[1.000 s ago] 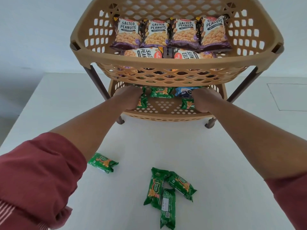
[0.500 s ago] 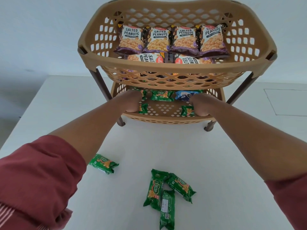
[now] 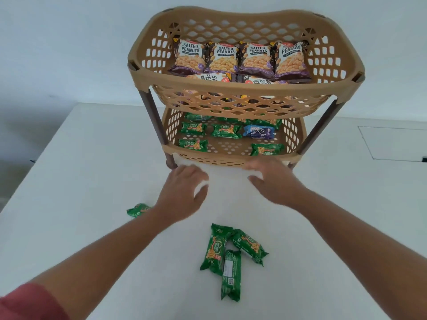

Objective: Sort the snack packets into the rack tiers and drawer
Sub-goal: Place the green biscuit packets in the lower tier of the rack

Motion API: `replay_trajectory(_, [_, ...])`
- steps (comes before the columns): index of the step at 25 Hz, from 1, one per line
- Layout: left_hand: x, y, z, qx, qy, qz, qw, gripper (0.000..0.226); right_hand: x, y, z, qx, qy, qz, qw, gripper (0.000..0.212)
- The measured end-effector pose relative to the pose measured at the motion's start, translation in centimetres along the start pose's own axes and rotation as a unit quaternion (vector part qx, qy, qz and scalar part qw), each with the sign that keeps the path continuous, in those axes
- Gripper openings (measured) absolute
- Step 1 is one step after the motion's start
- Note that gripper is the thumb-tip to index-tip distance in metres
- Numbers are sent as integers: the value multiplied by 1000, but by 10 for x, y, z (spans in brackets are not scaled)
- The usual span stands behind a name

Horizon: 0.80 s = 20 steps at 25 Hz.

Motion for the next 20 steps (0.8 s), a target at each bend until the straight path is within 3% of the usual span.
replay_trajectory(4, [-78, -49, 3, -72, 81, -69, 992, 24, -44, -66, -15, 42, -10, -150, 988, 27])
replay_trajectory(9, [-128, -62, -4, -85, 159, -44, 983, 34, -89, -117, 3, 41, -71, -258, 963, 60])
replay_trajectory(12, [-153, -72, -8, -51, 179, -72, 980, 45, -104, -128, 9, 39, -94, -263, 959, 69])
replay_trajectory(16, [-170, -79, -1, 27, 132, -97, 986, 47, -113, -129, 14, 50, -121, -225, 966, 50])
replay_trajectory(20, [-171, -78, 0, 38, 131, -98, 986, 46, -110, -113, 24, 45, -138, -170, 975, 52])
Point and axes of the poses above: each hand's wrist, its own x-axis towards the middle knuckle, its own y-axis out of the back of the hand, z = x × y, the point moved 10 cm from there along x, towards the middle knuckle, and after that the axes turned 5 degrees about -x, right-handed, at the moved point
